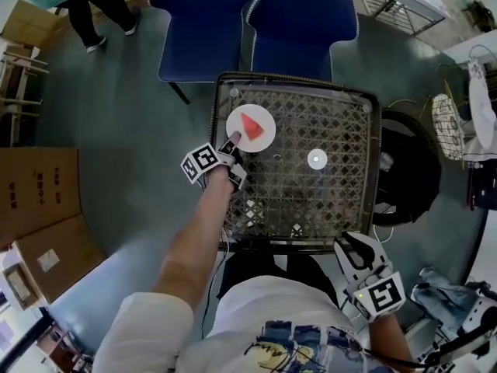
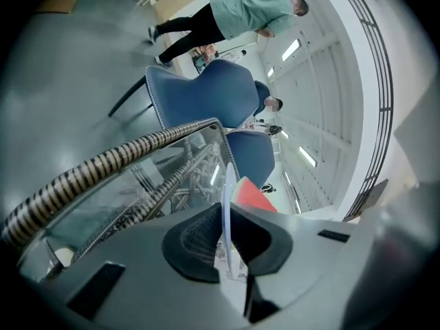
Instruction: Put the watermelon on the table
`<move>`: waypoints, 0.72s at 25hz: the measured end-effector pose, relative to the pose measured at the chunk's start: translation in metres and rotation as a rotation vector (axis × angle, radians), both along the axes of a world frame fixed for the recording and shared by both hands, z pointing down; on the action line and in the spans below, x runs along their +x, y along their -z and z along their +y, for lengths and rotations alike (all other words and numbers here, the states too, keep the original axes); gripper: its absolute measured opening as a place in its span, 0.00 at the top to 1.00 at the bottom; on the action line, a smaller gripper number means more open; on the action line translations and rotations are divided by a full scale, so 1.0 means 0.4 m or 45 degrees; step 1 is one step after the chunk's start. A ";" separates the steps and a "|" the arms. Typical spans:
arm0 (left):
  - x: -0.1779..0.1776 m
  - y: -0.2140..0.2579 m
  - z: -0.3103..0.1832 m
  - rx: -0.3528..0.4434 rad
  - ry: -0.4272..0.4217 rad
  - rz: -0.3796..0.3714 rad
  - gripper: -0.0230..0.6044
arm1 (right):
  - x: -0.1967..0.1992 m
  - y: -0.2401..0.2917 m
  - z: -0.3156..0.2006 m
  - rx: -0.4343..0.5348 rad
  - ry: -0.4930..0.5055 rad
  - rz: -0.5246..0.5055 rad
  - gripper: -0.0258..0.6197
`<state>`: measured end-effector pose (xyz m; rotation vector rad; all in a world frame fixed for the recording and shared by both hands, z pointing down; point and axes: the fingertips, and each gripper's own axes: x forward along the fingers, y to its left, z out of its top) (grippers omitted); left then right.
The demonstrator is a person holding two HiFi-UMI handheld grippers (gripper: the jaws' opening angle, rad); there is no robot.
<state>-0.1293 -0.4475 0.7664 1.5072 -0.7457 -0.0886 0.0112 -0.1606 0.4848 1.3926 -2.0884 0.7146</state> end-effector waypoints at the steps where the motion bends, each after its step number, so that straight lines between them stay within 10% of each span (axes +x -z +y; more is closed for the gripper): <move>1: -0.005 -0.009 -0.007 -0.006 -0.003 -0.012 0.92 | -0.004 -0.003 -0.007 -0.003 -0.005 -0.001 0.84; 10: 0.007 -0.044 -0.026 -0.032 -0.046 -0.153 0.92 | 0.016 -0.025 -0.032 -0.024 -0.011 -0.046 0.84; 18: 0.006 -0.040 -0.031 0.079 -0.207 -0.578 0.86 | 0.018 -0.023 -0.034 -0.020 -0.007 -0.061 0.84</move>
